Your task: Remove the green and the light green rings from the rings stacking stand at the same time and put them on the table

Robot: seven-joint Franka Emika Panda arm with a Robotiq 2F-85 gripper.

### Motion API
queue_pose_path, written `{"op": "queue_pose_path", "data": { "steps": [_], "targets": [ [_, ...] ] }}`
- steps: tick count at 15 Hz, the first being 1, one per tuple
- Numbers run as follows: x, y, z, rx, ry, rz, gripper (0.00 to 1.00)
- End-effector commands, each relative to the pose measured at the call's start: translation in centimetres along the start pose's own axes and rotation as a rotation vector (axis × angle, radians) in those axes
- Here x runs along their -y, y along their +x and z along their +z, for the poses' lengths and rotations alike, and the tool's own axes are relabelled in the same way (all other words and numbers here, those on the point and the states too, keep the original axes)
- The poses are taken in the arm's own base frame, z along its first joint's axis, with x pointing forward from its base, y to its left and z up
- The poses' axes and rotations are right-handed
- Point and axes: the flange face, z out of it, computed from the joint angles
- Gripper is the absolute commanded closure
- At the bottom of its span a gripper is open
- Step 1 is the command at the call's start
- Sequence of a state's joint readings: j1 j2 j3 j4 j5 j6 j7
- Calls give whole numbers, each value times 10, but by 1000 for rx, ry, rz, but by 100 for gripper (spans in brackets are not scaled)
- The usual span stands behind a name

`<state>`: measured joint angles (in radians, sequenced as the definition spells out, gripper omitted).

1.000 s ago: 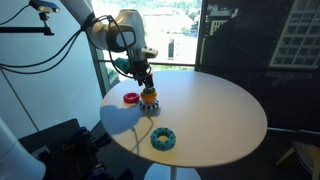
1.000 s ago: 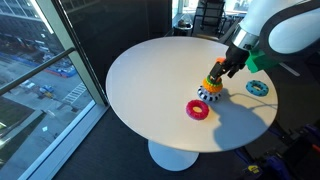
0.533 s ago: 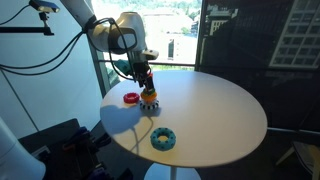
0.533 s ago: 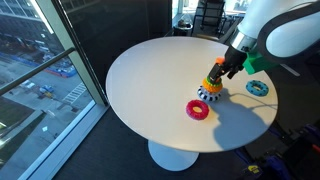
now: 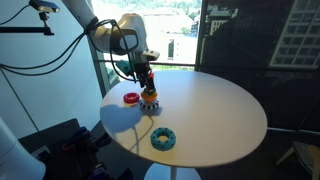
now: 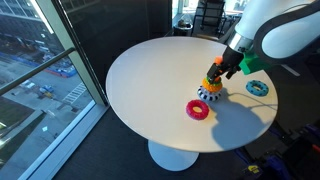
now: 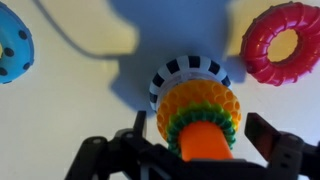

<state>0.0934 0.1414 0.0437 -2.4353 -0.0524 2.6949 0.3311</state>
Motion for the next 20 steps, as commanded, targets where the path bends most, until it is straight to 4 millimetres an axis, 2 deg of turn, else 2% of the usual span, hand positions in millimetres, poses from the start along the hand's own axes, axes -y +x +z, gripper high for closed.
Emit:
{"op": "queue_pose_path", "data": {
  "steps": [1,20],
  "targets": [
    [2,8,2,-27,-8,20,0],
    [4,11,11,-142,18,68,0]
  ]
}}
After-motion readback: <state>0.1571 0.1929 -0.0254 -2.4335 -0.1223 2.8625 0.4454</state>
